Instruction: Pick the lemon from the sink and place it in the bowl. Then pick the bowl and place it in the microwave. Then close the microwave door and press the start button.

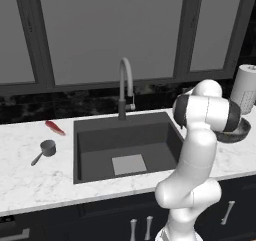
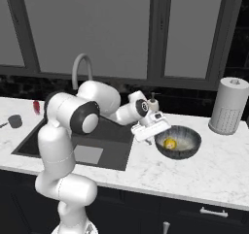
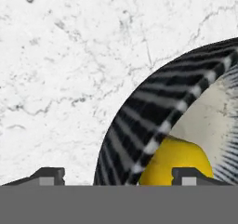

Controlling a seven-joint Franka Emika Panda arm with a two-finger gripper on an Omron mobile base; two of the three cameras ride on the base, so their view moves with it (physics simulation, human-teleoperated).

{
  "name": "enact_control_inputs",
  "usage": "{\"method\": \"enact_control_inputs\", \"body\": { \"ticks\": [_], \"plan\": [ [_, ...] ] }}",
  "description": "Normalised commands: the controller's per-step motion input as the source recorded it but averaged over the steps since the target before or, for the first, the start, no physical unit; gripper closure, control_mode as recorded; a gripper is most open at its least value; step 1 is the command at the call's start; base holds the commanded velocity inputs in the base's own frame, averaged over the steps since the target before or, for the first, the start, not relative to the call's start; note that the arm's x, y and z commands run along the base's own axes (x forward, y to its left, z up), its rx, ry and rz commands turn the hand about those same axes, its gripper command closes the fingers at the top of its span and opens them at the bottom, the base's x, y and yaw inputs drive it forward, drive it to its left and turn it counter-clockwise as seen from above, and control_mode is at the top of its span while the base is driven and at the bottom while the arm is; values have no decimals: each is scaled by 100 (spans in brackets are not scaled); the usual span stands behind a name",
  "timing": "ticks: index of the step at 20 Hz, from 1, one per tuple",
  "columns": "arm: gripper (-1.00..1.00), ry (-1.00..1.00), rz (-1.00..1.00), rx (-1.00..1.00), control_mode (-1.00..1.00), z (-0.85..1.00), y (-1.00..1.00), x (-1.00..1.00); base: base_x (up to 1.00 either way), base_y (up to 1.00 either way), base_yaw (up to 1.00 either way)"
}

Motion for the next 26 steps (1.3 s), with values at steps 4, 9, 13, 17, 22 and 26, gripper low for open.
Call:
{"method": "enact_control_inputs", "body": {
  "ticks": [4,9,13,17,22,26],
  "plan": [
    [100,0,0,0,-100,0,0,-6,0,0,0],
    [100,-2,0,4,-100,3,0,-49,0,0,0],
    [100,-6,7,7,-100,68,4,-78,0,0,0],
    [100,-15,14,0,-100,100,37,-98,0,0,0],
    [100,-9,22,-2,-100,100,52,-91,0,0,0],
    [100,-4,16,-7,-100,100,44,-75,0,0,0]
  ]
}}
